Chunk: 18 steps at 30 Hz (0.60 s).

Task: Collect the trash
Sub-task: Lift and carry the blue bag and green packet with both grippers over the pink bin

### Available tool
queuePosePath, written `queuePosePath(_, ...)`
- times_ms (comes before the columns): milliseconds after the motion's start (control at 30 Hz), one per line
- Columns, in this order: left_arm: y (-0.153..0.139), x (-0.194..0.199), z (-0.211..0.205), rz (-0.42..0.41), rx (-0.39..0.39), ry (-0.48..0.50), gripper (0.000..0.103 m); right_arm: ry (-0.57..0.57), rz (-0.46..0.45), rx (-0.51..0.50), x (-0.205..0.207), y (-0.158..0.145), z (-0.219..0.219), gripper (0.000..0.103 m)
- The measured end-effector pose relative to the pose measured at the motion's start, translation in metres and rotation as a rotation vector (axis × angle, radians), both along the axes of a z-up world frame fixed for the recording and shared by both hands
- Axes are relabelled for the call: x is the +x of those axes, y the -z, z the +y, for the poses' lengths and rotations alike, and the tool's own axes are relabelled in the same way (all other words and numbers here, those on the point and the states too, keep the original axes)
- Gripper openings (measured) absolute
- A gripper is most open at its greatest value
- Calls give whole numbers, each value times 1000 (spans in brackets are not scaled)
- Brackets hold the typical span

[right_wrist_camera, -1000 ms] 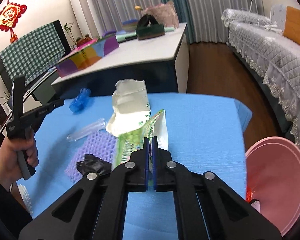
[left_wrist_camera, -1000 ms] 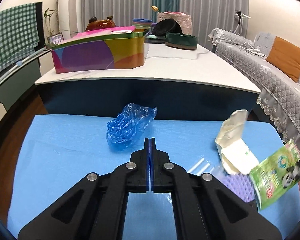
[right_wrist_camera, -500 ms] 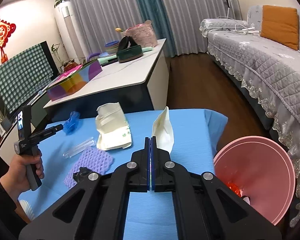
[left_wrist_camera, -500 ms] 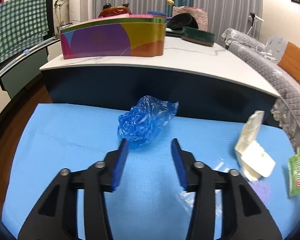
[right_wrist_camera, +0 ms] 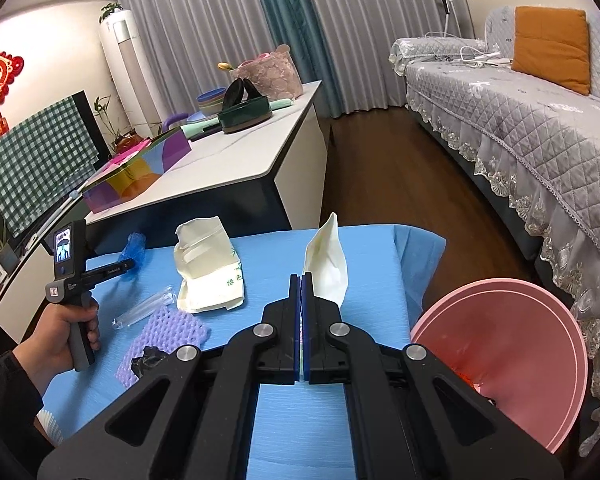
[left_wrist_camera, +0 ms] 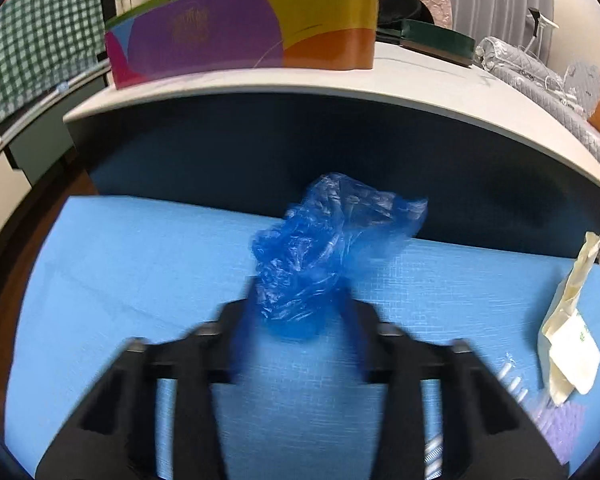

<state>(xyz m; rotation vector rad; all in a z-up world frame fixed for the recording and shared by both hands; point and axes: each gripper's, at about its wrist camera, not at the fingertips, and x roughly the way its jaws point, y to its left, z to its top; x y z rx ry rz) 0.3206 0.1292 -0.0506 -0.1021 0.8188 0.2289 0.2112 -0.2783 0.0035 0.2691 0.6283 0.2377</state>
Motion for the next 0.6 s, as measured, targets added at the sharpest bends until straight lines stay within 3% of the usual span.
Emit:
queuePosePath(100,-6,-9,1,-11,-13,1,7,4,-7,7,-4,-3,-3,1)
queuePosePath(600,-71,-89,-57,-149,-27,135,5,40,-82,0,-40,-30,-9,1)
